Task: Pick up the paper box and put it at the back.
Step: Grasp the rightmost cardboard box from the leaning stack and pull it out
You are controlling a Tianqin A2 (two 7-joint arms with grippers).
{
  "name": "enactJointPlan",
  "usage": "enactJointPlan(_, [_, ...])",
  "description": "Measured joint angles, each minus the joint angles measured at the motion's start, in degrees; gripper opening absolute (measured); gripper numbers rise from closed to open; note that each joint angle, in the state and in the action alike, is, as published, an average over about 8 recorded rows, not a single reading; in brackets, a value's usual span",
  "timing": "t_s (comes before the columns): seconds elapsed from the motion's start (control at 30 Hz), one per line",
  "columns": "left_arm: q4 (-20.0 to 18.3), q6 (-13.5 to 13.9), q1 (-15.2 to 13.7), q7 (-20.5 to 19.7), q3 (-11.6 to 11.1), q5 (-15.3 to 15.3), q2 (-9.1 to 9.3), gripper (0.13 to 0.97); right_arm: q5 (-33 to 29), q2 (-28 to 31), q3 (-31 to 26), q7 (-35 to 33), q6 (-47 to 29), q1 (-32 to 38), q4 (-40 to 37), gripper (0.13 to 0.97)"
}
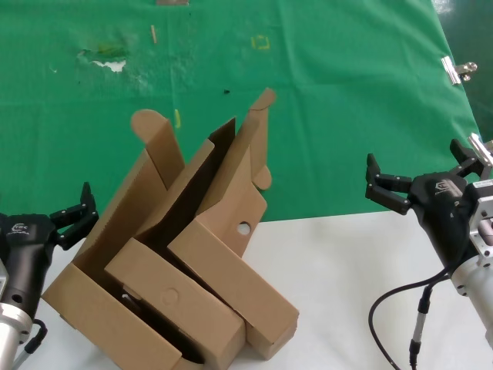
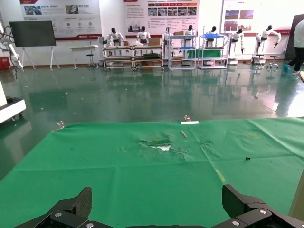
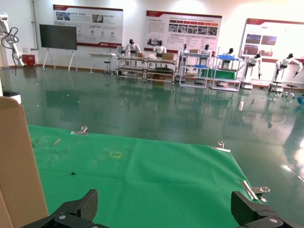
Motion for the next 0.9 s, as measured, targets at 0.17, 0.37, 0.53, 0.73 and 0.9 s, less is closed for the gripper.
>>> enactJointPlan(0.17, [0.0,0.0,0.0,0.0,0.0,0.0,0.00,0.966,0.0,0.0,0.0,0.0,0.0,0.0,0.0,0.966])
enactJointPlan(0.37, [0.0,0.0,0.0,0.0,0.0,0.0,0.00,0.966,0.0,0.0,0.0,0.0,0.0,0.0,0.0,0.966])
enactJointPlan(0.53, [0.0,0.0,0.0,0.0,0.0,0.0,0.00,0.966,0.0,0.0,0.0,0.0,0.0,0.0,0.0,0.966])
enactJointPlan(0.73, [0.0,0.0,0.0,0.0,0.0,0.0,0.00,0.966,0.0,0.0,0.0,0.0,0.0,0.0,0.0,0.966])
enactJointPlan(0.9, [0.0,0.0,0.0,0.0,0.0,0.0,0.00,0.966,0.0,0.0,0.0,0.0,0.0,0.0,0.0,0.966])
